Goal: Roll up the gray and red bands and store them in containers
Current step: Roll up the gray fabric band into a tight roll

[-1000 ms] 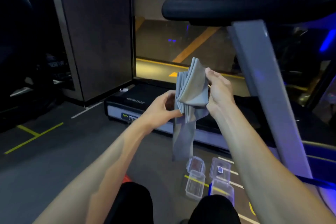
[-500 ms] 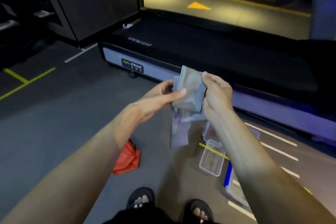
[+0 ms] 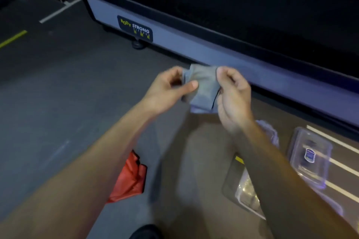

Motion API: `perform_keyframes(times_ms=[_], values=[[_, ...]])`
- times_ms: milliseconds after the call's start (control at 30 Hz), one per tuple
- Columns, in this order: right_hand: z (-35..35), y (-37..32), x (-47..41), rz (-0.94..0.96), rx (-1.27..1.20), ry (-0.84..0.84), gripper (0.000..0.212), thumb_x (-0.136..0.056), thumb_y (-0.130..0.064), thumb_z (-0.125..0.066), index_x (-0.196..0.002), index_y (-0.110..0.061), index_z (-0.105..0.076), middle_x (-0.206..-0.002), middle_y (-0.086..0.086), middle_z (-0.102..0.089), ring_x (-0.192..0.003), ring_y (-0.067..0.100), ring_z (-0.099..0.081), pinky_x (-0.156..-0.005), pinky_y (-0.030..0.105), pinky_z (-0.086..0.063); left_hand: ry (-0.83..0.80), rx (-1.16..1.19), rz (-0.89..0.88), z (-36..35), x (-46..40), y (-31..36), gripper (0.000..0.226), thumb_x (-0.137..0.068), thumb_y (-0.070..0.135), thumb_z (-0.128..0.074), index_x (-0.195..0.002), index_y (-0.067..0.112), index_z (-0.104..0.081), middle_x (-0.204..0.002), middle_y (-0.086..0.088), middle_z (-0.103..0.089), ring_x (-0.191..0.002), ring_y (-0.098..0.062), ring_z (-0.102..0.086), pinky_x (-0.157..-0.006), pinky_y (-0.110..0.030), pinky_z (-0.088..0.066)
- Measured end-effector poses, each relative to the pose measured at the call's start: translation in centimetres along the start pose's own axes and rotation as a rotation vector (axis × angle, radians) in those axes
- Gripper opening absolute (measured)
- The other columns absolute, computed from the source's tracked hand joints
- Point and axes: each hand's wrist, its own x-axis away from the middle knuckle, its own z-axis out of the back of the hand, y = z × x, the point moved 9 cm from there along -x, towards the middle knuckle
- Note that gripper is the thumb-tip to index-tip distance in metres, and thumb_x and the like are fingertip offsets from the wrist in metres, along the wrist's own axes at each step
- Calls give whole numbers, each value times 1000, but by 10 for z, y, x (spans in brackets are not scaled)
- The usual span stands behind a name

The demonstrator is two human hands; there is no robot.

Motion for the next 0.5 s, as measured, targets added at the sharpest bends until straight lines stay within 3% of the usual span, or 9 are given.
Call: perform_keyframes(times_ms=[100,233,367,500], values=[[34,81,24,-120,57,33,15,-98,-9,-63,-85,-15,-67,-78,0,-70,-75,15,-64,-75,35,-54,13,12,181,-7,30,-90,16,-88,4,-75,-98,10,-63,-96,-7,-70,-84,-13,-64,-76,-24,-54],[84,162,76,-333,108,153,28,-94,-6,-67,-70,-19,-72,-76,5,-68,-80,25,-60,-82,45,-49,1,36,431,-21,92,-186,16,-89,0,-71,-100,10,-65,-99,-6,-74,-88,-13,-69,-82,-27,-55],[105,191,111,-477,84,245,15,-91,-6,-71,-77,-13,-73,-81,7,-71,-82,23,-65,-83,42,-54,-17,33,485,-27,130,-205,18,-92,9,-71,-109,7,-67,-98,-1,-76,-91,-11,-71,-79,-22,-54],[110,206,100,-537,132,316,12,-89,-8,-76,-77,-12,-74,-85,11,-74,-83,26,-68,-83,43,-57,18,-11,525,-24,123,-213,12,-94,14,-71,-103,12,-65,-91,1,-73,-83,-12,-70,-70,-22,-53]])
